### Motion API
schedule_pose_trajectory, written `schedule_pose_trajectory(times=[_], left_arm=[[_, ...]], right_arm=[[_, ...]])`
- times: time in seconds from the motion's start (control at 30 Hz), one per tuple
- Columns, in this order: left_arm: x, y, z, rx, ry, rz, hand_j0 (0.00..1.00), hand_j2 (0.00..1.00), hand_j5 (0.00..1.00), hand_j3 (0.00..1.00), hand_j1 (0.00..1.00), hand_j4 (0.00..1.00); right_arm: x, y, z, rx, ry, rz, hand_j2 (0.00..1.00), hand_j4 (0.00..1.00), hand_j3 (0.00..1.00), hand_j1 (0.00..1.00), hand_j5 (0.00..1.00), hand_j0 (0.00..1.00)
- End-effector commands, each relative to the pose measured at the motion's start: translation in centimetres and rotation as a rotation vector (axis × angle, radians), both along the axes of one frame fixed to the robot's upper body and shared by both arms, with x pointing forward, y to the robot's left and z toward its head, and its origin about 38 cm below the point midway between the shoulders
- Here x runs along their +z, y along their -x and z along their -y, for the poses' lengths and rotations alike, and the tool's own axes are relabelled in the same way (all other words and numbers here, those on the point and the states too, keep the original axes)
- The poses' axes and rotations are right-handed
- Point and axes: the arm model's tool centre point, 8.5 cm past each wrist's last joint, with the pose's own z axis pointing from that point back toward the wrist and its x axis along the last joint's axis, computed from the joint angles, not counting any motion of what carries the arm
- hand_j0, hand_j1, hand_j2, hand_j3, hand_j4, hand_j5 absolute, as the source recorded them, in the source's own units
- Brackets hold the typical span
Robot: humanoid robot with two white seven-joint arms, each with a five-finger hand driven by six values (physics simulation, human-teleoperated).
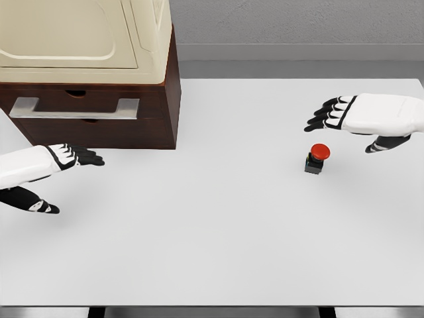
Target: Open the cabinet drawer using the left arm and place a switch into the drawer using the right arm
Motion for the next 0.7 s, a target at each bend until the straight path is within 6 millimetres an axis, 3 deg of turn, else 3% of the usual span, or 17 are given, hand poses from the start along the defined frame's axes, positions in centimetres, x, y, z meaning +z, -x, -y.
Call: schedule_pose_trajectory(times=[0.0,0.13,0.2,0.23,0.3,0.37,0.4,0.5,0.67], left_arm=[[-0.4,0.4,-0.1,0.010,0.043,-0.059,1.00,1.00,1.00,1.00,1.00,1.00],[0.2,0.2,-0.2,0.012,0.048,-0.062,1.00,1.00,1.00,1.00,1.00,1.00],[1.0,0.2,-0.6,0.040,0.112,-0.103,1.00,1.00,1.00,1.00,1.00,1.00],[1.6,0.1,-0.9,0.047,0.126,-0.117,1.00,1.00,1.00,1.00,1.00,1.00],[3.2,0.0,-1.4,0.060,0.159,-0.140,1.00,1.00,1.00,1.00,1.00,1.00],[3.5,0.2,-1.7,0.060,0.187,-0.192,1.00,1.00,1.00,1.00,1.00,1.00],[3.1,0.4,-1.6,0.059,0.204,-0.232,1.00,1.00,1.00,1.00,1.00,1.00],[4.8,0.0,-1.7,0.038,0.198,-0.216,1.00,1.00,1.00,1.00,1.00,1.00],[8.3,-1.6,1.2,-0.109,0.295,-0.161,1.00,1.00,1.00,1.00,1.00,1.00]], right_arm=[[0.2,0.0,0.1,-0.004,-0.007,0.002,1.00,1.00,1.00,1.00,1.00,1.00],[1.1,-0.2,0.0,-0.004,-0.016,0.023,1.00,1.00,1.00,1.00,1.00,1.00],[1.8,-1.0,1.5,-0.057,-0.122,-0.010,1.00,1.00,1.00,1.00,1.00,1.00],[4.2,-1.3,2.6,-0.086,-0.146,0.052,1.00,1.00,1.00,1.00,1.00,1.00],[4.1,-0.7,3.1,-0.089,-0.038,0.074,1.00,1.00,1.00,1.00,1.00,1.00],[2.3,0.2,0.9,-0.015,0.010,0.041,1.00,1.00,1.00,1.00,1.00,1.00],[2.2,0.3,0.5,-0.003,0.010,0.043,1.00,1.00,1.00,1.00,1.00,1.00],[2.1,-0.1,-0.7,0.022,0.012,0.062,1.00,1.00,1.00,1.00,1.00,1.00],[0.8,-1.1,-3.6,0.086,0.036,0.050,1.00,1.00,1.00,1.00,1.00,1.00]])
